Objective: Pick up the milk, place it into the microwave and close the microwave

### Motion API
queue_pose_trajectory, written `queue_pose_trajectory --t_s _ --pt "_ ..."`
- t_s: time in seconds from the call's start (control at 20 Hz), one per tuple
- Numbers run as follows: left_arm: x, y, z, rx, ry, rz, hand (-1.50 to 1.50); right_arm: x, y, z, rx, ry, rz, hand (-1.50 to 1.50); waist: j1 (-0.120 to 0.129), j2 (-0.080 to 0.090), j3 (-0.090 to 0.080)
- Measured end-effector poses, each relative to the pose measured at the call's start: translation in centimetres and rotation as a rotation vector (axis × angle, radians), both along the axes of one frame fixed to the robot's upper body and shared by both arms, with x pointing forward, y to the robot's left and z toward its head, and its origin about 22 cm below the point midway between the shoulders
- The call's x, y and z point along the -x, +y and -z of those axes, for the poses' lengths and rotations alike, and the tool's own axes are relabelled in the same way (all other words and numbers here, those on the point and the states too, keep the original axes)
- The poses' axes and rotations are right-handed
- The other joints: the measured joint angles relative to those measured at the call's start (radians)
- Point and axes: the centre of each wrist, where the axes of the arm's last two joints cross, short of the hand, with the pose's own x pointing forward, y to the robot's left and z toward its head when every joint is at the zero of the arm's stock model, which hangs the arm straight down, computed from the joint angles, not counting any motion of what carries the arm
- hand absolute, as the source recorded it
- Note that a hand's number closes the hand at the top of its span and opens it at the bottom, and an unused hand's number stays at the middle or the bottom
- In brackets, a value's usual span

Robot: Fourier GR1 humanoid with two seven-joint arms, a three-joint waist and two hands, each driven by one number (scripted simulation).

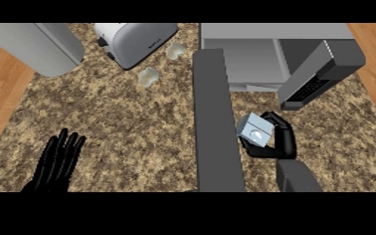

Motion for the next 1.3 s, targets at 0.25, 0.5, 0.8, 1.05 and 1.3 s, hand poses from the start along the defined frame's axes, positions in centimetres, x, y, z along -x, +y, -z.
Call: queue_pose_trajectory --t_s 0.25,0.5,0.8,1.05,1.3 --pt "-0.3 0.7 0.6 0.003 -0.001 -0.016 -1.5 -0.8 1.5 -1.6 0.015 -0.056 0.002 1.5 -0.002 0.0 0.0" --pt "-0.8 0.9 0.7 -0.002 0.003 -0.015 -1.5 -2.8 3.2 -3.9 0.057 -0.069 0.057 1.5 0.0 0.001 0.0" --pt "-1.4 1.0 1.1 0.002 0.006 -0.014 -1.5 -5.8 3.4 -6.7 0.109 -0.051 0.101 1.5 0.003 0.002 0.0" --pt "-1.3 1.8 1.1 0.004 0.011 -0.015 -1.5 -8.3 2.9 -8.2 0.184 -0.006 0.13 1.5 0.01 0.004 0.0" --pt "-1.8 2.3 1.0 0.002 0.012 0.002 -1.5 -10.9 2.3 -9.7 0.307 0.032 0.189 1.5 0.027 0.01 0.001"
